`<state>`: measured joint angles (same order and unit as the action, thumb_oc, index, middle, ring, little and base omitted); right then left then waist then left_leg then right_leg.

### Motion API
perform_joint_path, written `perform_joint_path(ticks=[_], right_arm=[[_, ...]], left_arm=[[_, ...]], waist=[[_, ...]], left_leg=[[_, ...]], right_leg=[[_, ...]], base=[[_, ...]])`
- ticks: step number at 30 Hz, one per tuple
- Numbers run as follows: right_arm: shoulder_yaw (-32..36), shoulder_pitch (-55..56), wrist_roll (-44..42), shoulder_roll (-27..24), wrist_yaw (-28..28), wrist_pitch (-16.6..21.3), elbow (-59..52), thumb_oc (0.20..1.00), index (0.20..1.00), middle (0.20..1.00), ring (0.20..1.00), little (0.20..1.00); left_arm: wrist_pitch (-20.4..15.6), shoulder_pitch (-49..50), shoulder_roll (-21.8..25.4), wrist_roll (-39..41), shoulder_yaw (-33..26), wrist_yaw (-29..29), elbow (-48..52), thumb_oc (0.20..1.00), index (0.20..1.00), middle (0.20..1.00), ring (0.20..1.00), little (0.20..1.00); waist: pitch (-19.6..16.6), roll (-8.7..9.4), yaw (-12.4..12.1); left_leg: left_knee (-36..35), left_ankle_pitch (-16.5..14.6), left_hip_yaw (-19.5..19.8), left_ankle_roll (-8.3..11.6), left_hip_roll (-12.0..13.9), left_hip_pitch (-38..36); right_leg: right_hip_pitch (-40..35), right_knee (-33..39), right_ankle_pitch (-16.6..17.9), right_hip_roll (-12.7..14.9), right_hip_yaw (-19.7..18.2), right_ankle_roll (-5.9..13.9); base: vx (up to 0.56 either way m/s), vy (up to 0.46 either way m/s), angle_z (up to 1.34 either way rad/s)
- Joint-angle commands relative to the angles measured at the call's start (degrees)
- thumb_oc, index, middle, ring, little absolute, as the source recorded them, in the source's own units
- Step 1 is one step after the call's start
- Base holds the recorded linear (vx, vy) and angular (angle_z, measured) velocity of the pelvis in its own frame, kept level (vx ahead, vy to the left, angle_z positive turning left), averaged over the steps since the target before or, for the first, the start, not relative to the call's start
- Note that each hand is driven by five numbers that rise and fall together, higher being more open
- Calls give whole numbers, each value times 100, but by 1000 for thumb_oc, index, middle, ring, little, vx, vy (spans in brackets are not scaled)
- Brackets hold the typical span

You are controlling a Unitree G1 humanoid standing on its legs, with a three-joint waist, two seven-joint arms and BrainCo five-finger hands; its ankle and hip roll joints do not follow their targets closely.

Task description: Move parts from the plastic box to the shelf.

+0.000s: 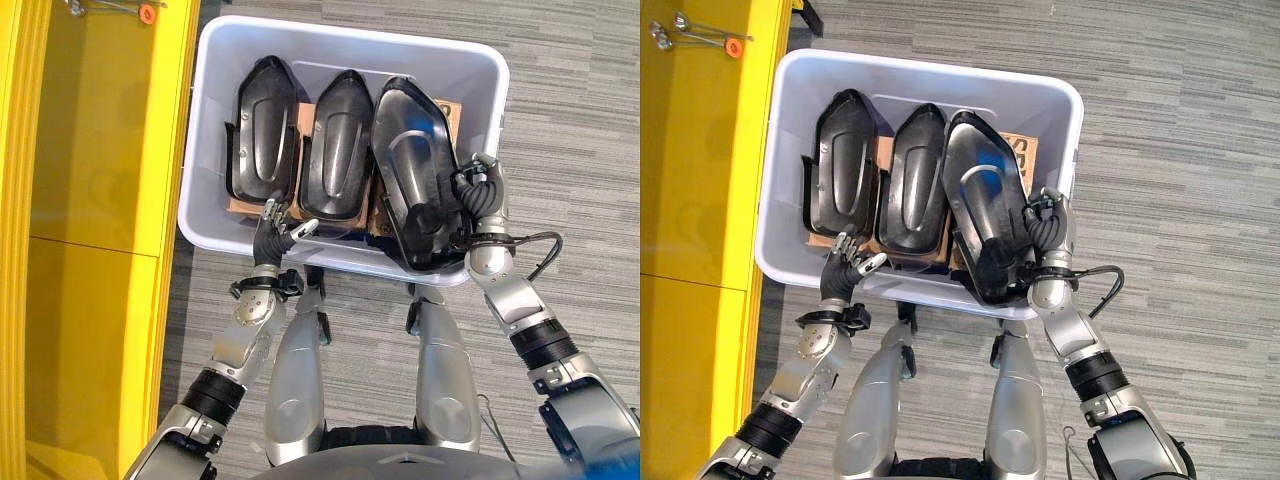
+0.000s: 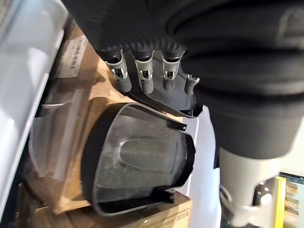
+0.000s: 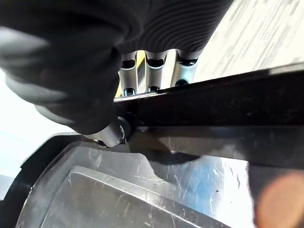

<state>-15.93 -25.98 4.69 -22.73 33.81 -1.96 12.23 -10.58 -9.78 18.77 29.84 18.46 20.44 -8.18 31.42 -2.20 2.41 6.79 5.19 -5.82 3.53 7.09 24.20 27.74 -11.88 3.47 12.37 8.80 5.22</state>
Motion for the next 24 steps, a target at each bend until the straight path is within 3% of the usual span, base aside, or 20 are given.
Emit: perform_joint_path(ticks=[1, 17, 24], right_arm=[[251, -32, -154, 31, 25, 591, -747, 200, 200, 200, 200, 200], [225, 146, 37, -120, -132, 813, -1599, 200, 200, 200, 200, 200], [343, 649, 31, -231, -385, 912, -1900, 200, 200, 200, 200, 200]], left_arm=[[-156, 203, 224, -154, -166, 20, 480, 1000, 1000, 1000, 1000, 1000], [-154, 505, 252, -158, -330, -59, 471, 1000, 1000, 1000, 1000, 1000], [-62, 932, 236, -197, -540, -223, 299, 1000, 1000, 1000, 1000, 1000]], waist=[[-163, 198, -54], [-397, 222, -62], [-782, 169, -15]], left_leg=[[491, -449, 40, 170, 278, -155], [399, -433, 61, 198, 354, -616], [-90, -252, 12, 280, 495, -1369]], right_leg=[[-549, -212, -304, 549, 181, 466], [-948, -258, -403, 487, 205, 445], [-1491, -246, -597, 368, 270, 413]], base=[[0, 0, 0], [0, -2, 0], [17, -48, 0]])
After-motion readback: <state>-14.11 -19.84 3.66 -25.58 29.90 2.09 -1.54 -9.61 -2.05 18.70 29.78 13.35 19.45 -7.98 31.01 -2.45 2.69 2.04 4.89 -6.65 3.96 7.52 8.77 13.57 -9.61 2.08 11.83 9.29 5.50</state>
